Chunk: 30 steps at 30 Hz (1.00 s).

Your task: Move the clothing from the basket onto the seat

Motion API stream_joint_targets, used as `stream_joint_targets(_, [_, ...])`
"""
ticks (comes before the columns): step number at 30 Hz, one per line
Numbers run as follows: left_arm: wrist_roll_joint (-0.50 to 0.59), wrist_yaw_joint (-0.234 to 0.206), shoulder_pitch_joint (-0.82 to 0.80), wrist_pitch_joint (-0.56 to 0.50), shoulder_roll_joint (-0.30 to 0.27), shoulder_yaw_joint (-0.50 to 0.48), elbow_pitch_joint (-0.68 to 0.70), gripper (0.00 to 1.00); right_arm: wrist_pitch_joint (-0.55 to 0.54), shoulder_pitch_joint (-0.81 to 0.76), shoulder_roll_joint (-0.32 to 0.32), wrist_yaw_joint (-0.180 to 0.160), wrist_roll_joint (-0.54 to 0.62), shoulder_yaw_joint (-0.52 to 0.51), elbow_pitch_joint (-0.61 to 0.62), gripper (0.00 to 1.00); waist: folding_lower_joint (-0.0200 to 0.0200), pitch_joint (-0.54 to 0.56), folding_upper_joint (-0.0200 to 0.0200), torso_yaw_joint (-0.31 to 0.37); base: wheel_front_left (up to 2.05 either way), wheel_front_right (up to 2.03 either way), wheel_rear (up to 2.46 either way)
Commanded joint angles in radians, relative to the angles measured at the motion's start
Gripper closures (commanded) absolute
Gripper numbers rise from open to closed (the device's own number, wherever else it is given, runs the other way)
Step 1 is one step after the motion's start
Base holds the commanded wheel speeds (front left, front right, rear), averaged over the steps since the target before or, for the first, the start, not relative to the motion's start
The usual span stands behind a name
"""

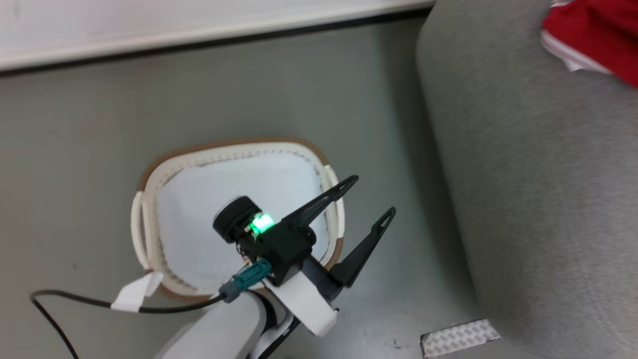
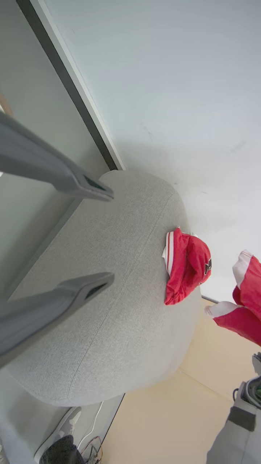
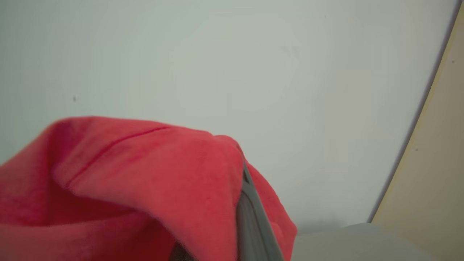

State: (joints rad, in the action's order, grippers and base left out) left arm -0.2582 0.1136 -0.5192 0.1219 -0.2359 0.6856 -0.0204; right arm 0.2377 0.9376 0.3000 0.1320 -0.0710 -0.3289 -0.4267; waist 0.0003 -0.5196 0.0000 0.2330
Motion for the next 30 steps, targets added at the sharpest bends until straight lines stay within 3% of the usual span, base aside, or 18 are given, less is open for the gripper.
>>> stream_joint_targets(1, [0.009,0.001,-0.023,0.010,0.006,0.000,-0.004,0.00,-0.006,0.044,0.030,-0.003,0.026,-0.034,-0.013,1.00,-0.0003,-0.116,0.0000,-0.098,0.00,0.00,0.00])
stream_joint_targets(8, [0.001,0.005,-0.074,0.068,0.055,0.022,-0.048,0.00,-0.077,0.222,0.177,-0.003,0.211,-0.335,-0.139,1.00,-0.0003,-0.219,0.0000,-0.196,0.00,0.00,0.00])
stream_joint_targets(11, [0.000,0.004,-0.077,0.087,0.062,0.024,-0.073,0.00,-0.062,0.233,0.174,-0.003,0.308,-0.493,-0.160,1.00,-0.0003,-0.241,0.0000,-0.223,0.00,0.00,0.00])
stream_joint_targets(15, [0.001,0.005,-0.080,0.109,0.080,0.036,-0.108,0.00,-0.037,0.212,0.103,-0.003,0.428,-0.610,-0.205,1.00,-0.0003,-0.255,0.0000,-0.236,0.00,0.00,0.00])
stream_joint_targets(17, [0.001,0.005,-0.084,0.116,0.083,0.038,-0.123,0.00,-0.024,0.206,0.077,-0.003,0.467,-0.644,-0.231,0.59,-0.0003,-0.255,0.0000,-0.235,0.00,0.00,0.00])
stream_joint_targets(18, [0.000,0.005,-0.087,0.119,0.085,0.039,-0.129,0.00,-0.021,0.203,0.065,-0.003,0.488,-0.662,-0.247,0.10,-0.0003,-0.252,0.0000,-0.233,0.00,0.00,0.00])
stream_joint_targets(19, [0.000,0.005,-0.090,0.122,0.086,0.040,-0.134,0.00,-0.016,0.203,0.054,-0.003,0.507,-0.674,-0.263,0.00,-0.0003,-0.246,0.0000,-0.230,0.00,0.00,0.00])
stream_joint_targets(26, [-0.012,-0.018,-0.073,0.132,0.079,0.012,-0.163,0.00,0.025,0.181,-0.011,-0.003,0.547,-0.612,-0.345,0.00,-0.0003,-0.167,0.0000,-0.190,0.00,0.00,0.00])
stream_joint_targets(30, [-0.039,-0.042,-0.039,0.136,0.075,-0.019,-0.176,0.00,0.028,0.114,-0.070,-0.003,0.489,-0.515,-0.290,0.00,-0.0003,-0.089,0.0000,-0.158,0.00,0.00,0.00])
